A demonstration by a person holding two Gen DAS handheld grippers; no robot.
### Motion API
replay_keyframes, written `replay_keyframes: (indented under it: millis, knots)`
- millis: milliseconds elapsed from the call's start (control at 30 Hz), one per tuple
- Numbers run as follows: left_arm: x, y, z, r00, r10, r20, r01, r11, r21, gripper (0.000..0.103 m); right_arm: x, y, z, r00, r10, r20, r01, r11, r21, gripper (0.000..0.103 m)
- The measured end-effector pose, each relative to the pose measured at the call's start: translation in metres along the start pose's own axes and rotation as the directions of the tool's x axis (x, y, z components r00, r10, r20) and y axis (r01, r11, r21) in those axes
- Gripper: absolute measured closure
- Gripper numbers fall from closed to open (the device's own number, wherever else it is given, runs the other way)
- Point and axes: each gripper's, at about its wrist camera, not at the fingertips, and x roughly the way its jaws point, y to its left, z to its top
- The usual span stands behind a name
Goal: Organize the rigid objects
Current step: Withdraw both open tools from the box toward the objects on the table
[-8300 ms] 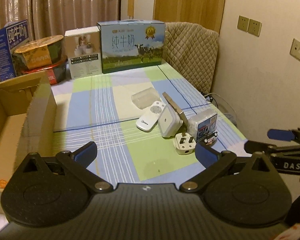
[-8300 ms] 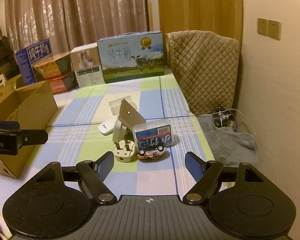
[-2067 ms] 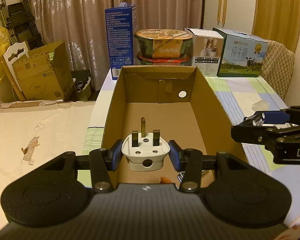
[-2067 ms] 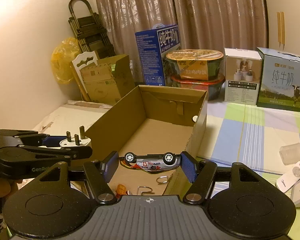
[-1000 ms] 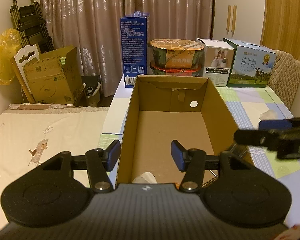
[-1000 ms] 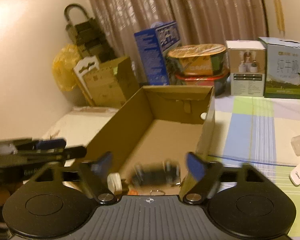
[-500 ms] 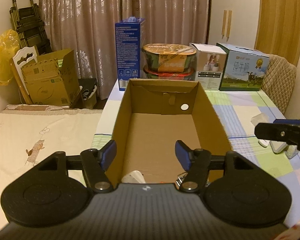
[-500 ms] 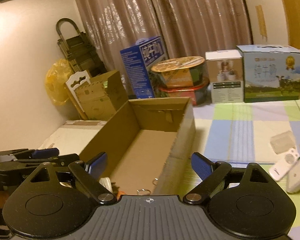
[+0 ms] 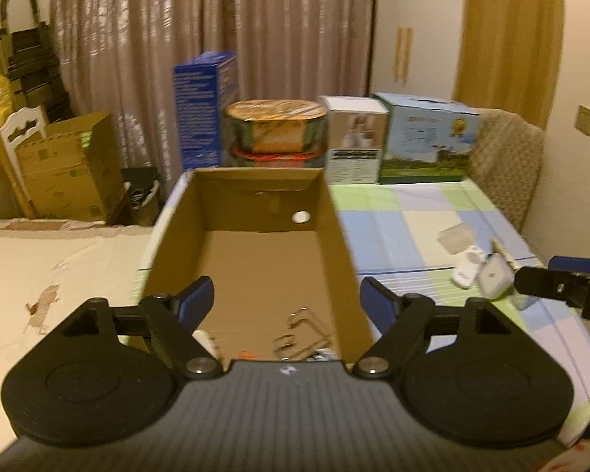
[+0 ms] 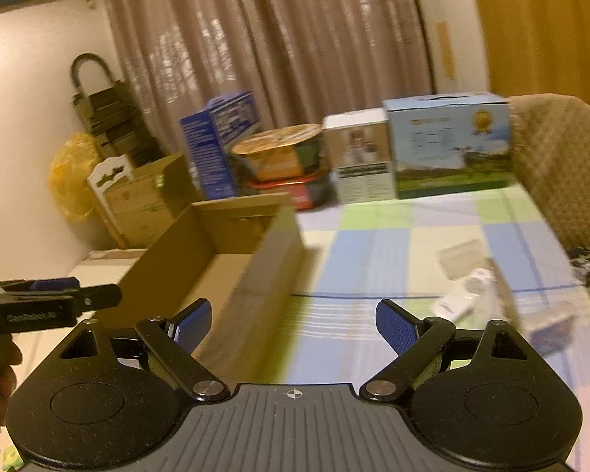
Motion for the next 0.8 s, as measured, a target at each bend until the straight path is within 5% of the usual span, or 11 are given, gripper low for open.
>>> replay_keyframes:
  millis: [167, 800]
  knots:
    - [-0.008, -0.035, 0.001, 0.998, -0.053, 0.033, 0.053, 0.999, 0.011, 0.004, -0.032, -0.030, -0.010, 0.997, -0.070, 0.016, 0.069, 0.997, 0.022, 0.015]
    - [0.017, -0.159, -0.011, 0.976, -0.217, -0.016, 0.217, 0.964, 0.151, 0.001, -0.102, -0.135, -0.040, 0.956, -0.293, 0.006, 0.290, 0.950, 0.115, 0.015]
